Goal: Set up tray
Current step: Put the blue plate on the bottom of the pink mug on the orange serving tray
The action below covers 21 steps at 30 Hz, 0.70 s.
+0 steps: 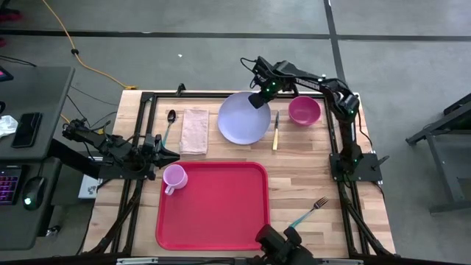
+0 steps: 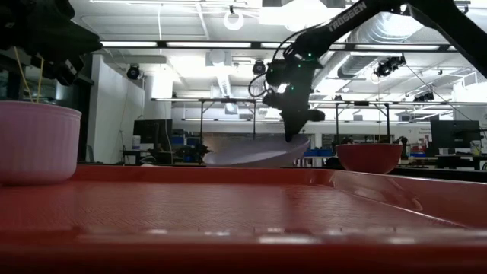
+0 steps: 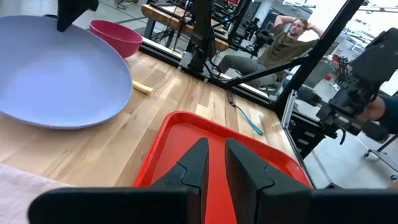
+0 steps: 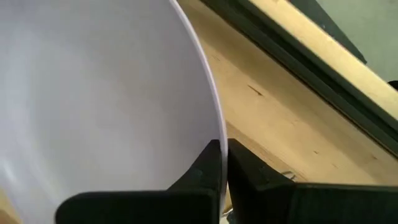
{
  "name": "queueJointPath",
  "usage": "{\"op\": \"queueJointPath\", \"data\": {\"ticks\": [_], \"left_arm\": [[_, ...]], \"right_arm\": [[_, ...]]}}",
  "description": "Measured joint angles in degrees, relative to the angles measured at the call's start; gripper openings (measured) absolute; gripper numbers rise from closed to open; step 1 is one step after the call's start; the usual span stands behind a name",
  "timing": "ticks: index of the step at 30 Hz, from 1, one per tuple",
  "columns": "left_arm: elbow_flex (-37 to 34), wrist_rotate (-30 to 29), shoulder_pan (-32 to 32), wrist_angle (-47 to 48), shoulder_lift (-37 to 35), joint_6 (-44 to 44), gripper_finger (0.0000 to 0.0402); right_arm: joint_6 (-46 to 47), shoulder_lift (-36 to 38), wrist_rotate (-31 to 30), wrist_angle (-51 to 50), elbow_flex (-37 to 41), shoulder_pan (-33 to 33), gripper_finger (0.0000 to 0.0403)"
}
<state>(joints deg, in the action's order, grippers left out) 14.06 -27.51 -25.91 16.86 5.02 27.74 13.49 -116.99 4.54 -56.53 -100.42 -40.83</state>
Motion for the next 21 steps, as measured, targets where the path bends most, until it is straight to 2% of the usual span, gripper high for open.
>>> {"op": "queueJointPath", "data": {"ticks": [10,17,21], "left_arm": [[0.00,0.07,0.00,0.02,0.00,0.01,0.0085],[0.00,0.17,0.01,0.02,-0.01,0.01,0.0085],[0.00,3.44,0.02,0.24,-0.01,-0.66,0.0085]], "right_arm": [[0.22,1.31,4.36,-1.60,0.00,0.44,0.0000],[1.08,1.31,11.15,-2.46,-0.02,2.02,0.0000],[0.76,1.31,12.11,-5.03,-0.02,4.42,0.0000]]}}
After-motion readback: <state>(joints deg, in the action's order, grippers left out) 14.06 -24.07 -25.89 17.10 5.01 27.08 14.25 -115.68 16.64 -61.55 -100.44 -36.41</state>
